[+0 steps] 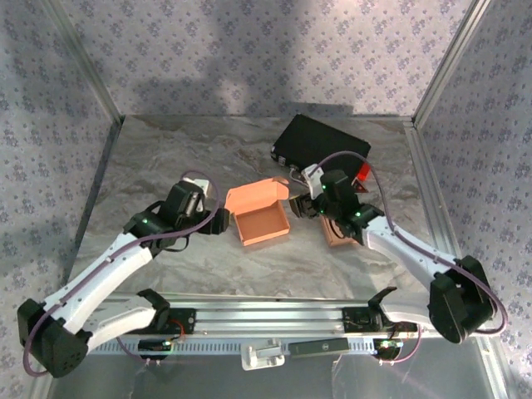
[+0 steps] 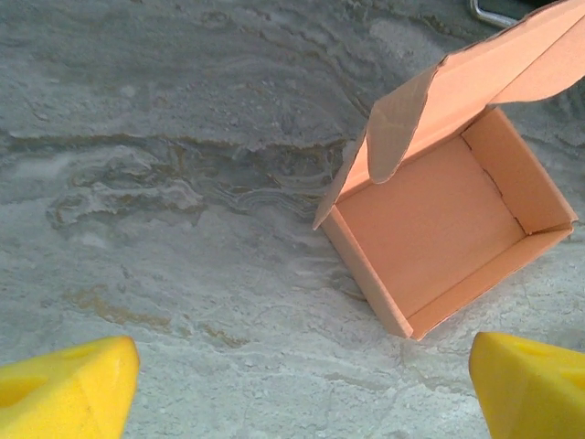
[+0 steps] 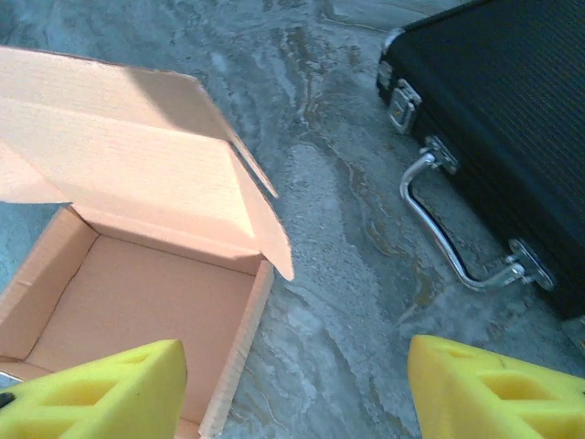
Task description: Fold the paper box
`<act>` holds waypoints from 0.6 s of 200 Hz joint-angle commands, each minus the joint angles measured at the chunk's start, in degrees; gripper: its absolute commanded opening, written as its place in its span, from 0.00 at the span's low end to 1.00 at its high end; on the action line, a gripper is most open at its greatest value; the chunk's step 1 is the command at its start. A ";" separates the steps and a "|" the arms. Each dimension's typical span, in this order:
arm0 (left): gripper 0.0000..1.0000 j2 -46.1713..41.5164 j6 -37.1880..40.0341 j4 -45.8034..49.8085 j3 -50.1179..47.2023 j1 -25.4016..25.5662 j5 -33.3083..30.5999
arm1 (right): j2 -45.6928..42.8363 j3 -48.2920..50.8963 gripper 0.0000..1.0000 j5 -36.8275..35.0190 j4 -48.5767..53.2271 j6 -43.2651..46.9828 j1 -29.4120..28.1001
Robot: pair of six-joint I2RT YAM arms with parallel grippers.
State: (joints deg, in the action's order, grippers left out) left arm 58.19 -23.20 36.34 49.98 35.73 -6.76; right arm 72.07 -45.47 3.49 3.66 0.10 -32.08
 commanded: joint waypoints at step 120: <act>0.52 16.03 -1.77 -8.96 4.02 -4.55 9.04 | 16.93 -12.51 0.54 6.59 3.98 6.48 1.13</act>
State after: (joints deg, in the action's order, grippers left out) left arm 73.45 -23.99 29.69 52.47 31.48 0.75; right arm 87.33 -55.72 7.60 6.20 5.43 -31.48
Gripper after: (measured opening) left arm 0.549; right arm 0.540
